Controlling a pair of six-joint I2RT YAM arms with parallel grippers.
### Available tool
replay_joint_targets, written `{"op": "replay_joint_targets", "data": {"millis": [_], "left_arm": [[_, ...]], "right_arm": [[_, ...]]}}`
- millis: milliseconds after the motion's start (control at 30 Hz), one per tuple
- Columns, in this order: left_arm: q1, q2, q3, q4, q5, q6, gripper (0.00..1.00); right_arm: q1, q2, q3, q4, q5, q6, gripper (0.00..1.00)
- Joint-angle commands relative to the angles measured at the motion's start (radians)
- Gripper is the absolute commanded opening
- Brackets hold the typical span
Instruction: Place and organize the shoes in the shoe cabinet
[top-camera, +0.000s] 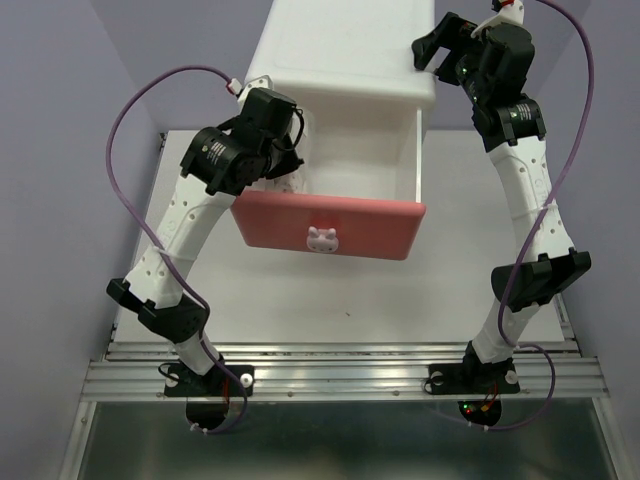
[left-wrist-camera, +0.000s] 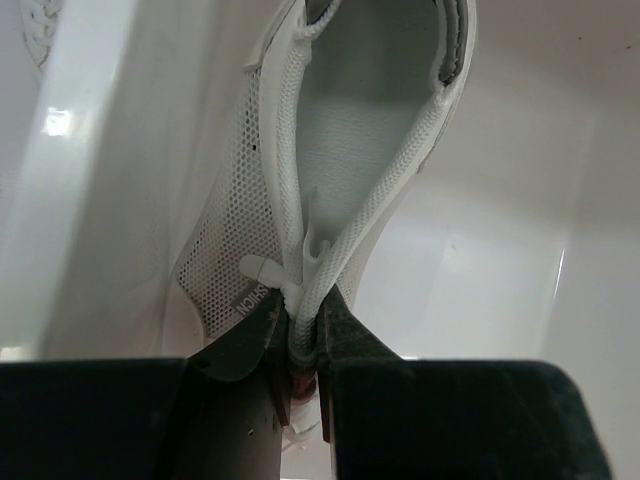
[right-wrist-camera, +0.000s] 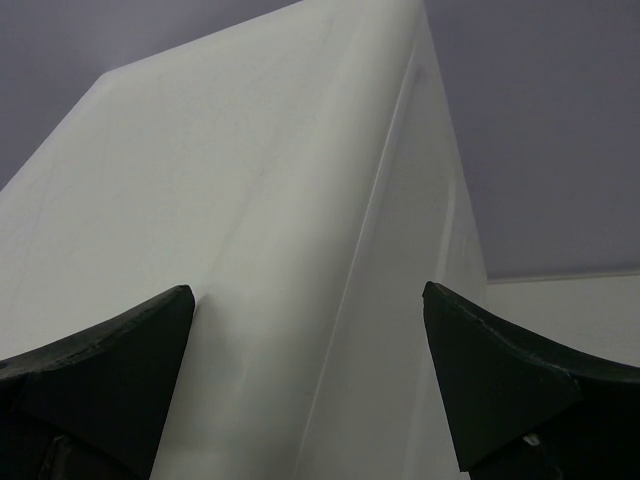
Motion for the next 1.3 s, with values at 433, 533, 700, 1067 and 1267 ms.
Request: {"op": "replay_joint_targets", "data": {"millis": [433,533,700,1067,1267], "left_arm": [[0.006,-0.060,0.021,0.119,-0.044,0.010,0.67],[0.004,-0.099,-0.004,0.209,0.016,0.048,0.73],[0.006,-0.212,-0.085,0.484,0.149,0.106,0.82],[0.018,-0.311,-0.043,0.678,0.085,0.181,0.99],[0.376,-0.237,-0.028,0.700,0.420,-0.016,0.99]], "right_arm": [[0.001,0.051,-0.068,-0.430,0.037,-0.148,1.00],[0.001,0.046,-0.075,-0.430,0.040,-0.148,1.00],[0.001,0.038,-0.087,-0.425,0.033,-0.143,1.00],[0.001,0.032,-0.113,-0.410,0.020,-0.146,1.00],[0.001,0.034,-0.110,-0.407,0.040,-0.145,1.00]]}}
